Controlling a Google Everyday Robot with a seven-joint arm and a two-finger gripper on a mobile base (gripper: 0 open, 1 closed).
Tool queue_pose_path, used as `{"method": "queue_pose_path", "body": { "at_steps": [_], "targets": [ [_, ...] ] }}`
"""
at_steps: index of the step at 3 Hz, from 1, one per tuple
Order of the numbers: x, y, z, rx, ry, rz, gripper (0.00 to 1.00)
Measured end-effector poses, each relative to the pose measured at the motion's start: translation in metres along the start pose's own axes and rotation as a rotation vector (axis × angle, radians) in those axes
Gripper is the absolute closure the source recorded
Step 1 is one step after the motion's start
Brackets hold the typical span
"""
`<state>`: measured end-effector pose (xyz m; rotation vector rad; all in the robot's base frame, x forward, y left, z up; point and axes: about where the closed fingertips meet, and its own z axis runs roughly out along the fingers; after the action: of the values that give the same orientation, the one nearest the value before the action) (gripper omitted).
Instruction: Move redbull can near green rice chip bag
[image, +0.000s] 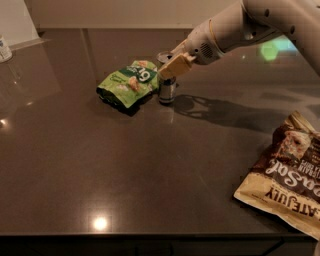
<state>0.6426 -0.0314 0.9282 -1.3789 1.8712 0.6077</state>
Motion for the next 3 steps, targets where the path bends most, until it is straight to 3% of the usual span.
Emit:
{"method": "queue_pose_path", "body": {
  "at_steps": [1, 2, 3],
  "targets": [
    [0.002, -0.007, 0.0, 0.007, 0.007, 0.002, 0.36],
    [0.009, -0.011, -0.001, 0.011, -0.005, -0.009, 0.04],
    [0.015, -0.015, -0.009, 0.019, -0.016, -0.025, 0.0]
  ]
}}
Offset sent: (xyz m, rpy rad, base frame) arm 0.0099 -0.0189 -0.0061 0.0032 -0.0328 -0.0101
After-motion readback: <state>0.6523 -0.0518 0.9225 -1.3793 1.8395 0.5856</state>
